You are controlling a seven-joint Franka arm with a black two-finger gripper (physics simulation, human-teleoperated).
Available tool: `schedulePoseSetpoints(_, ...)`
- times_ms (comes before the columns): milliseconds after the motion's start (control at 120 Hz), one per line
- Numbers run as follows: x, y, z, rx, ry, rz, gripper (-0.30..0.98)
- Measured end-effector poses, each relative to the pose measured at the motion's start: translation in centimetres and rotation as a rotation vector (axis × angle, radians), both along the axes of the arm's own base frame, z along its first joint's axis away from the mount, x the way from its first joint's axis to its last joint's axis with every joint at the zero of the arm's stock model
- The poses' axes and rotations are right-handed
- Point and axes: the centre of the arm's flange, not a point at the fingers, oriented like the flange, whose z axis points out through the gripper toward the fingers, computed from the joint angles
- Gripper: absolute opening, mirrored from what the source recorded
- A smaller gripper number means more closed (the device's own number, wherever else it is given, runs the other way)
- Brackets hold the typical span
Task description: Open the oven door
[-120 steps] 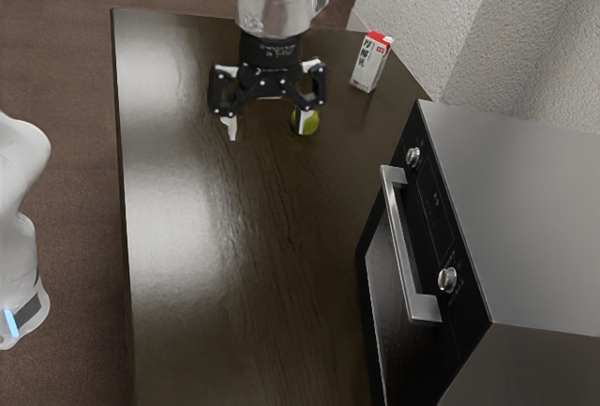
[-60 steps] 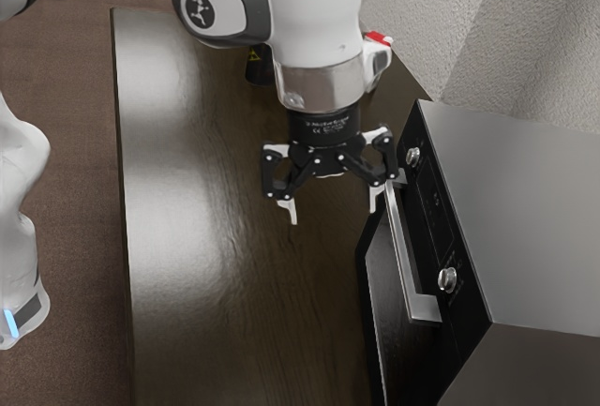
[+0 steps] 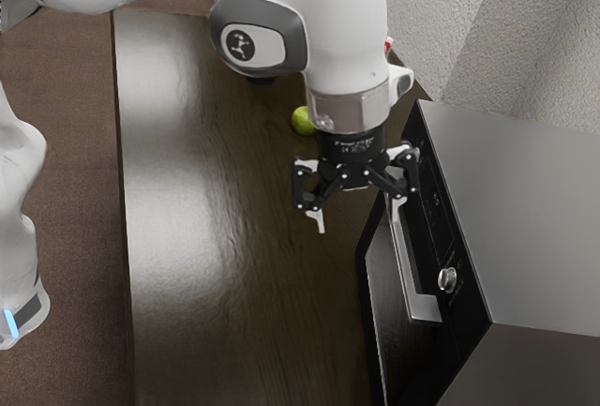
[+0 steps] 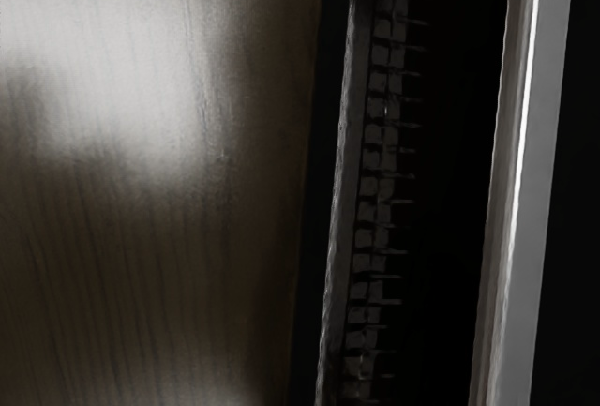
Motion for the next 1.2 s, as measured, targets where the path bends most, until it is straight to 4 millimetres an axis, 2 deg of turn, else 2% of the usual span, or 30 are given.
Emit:
schedulePoseSetpoints(458, 2.8, 0.2, -2.2, 0.015, 0.009, -0.037, 0.69)
schedulePoseSetpoints(650, 4.3, 1.6, -2.9, 0.012, 0.015, -0.022, 0.69)
schedulePoseSetpoints(917, 5.6, 2.2, -6.2, 0.004, 0.076, -0.019, 0.69)
schedulePoseSetpoints(967, 5.4, 2.5, -6.9, 0.005, 0.085, -0.015, 0.68)
schedulePoseSetpoints(1033, 3.5, 3.0, -7.8, 0.014, 0.081, -0.015, 0.68)
schedulePoseSetpoints(1200, 0.1, 5.8, -8.1, 0.021, 0.034, 0.023, 0.67)
